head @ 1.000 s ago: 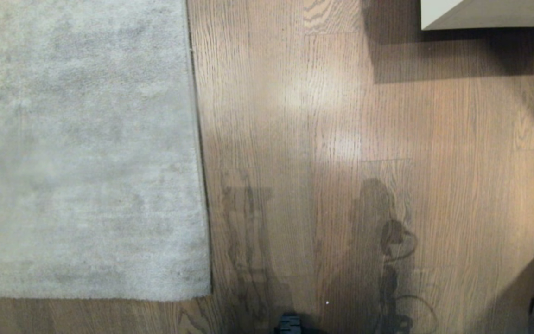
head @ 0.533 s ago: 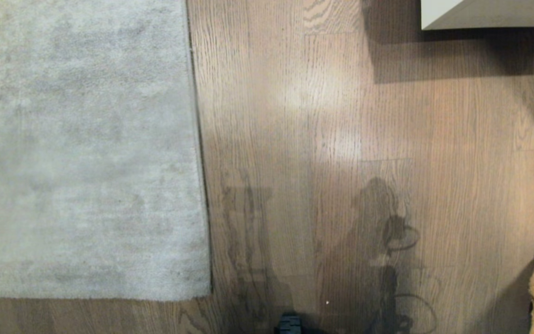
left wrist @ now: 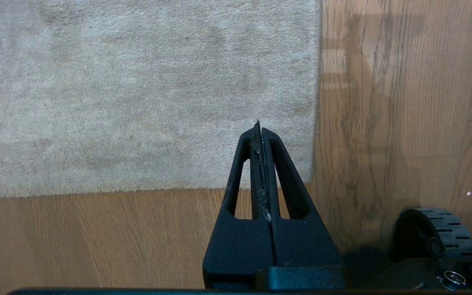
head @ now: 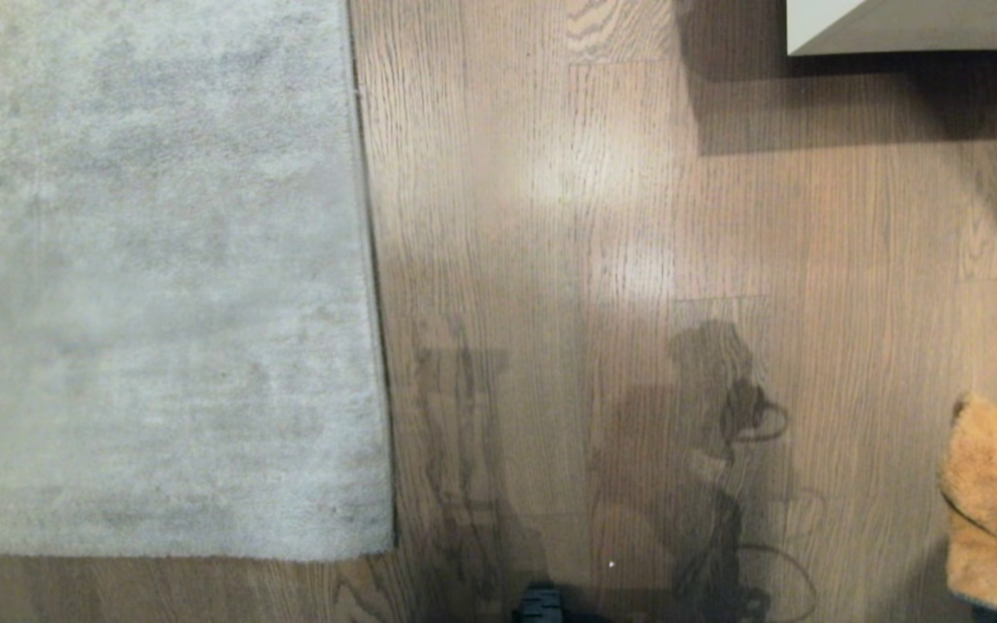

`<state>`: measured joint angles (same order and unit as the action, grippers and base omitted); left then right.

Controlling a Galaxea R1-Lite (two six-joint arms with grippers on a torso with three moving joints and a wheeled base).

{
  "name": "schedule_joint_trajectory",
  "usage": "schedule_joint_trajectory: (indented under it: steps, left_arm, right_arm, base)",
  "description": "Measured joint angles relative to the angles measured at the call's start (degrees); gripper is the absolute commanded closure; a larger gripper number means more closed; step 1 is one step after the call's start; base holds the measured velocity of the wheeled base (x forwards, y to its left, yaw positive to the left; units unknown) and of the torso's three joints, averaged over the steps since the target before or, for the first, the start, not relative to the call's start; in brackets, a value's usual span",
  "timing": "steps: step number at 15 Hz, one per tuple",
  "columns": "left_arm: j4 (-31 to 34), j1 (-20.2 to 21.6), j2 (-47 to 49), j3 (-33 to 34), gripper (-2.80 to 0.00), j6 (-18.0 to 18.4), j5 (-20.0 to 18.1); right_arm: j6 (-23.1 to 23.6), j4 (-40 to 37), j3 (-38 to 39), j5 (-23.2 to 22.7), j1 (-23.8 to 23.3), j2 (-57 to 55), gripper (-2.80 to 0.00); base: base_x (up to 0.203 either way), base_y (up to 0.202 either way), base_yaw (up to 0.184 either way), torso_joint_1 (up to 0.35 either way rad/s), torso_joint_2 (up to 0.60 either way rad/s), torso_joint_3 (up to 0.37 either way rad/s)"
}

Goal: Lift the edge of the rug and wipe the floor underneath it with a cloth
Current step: Put down the rag

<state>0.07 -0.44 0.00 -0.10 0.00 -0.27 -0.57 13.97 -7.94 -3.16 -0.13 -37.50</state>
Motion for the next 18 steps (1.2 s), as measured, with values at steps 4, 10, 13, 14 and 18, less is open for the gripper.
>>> schedule_joint_trajectory:
  steps: [4, 10, 13, 14, 18]
  left_arm:
    - [0.02, 0.0, 0.0, 0.0, 0.0, 0.0, 0.0]
    - [0.02, 0.0, 0.0, 0.0, 0.0, 0.0, 0.01]
    - [0.02, 0.0, 0.0, 0.0, 0.0, 0.0, 0.0]
    - [0.01, 0.0, 0.0, 0.0, 0.0, 0.0, 0.0]
    - [0.02, 0.0, 0.0, 0.0, 0.0, 0.01, 0.04]
  right_arm:
    - [-0.37, 0.09, 0.13, 0.05, -0.27, -3.73, 0.0]
    - [-0.39, -0.3, 1.29, -0.04, -0.3, -7.32, 0.0]
    - [-0.36, 0.22, 1.99, 0.01, -0.32, -9.84, 0.0]
    - [-0.56, 0.44, 1.99, 0.05, -0.36, -11.08, 0.0]
    - [-1.32, 5.39, 1.94, -0.06, -1.81, -17.69, 0.0]
  base:
    - [0.0, 0.0, 0.0, 0.0, 0.0, 0.0]
    - [0.0, 0.0, 0.0, 0.0, 0.0, 0.0]
    - [0.0, 0.0, 0.0, 0.0, 0.0, 0.0]
    - [0.0, 0.0, 0.0, 0.0, 0.0, 0.0]
    - [0.0, 0.0, 0.0, 0.0, 0.0, 0.0]
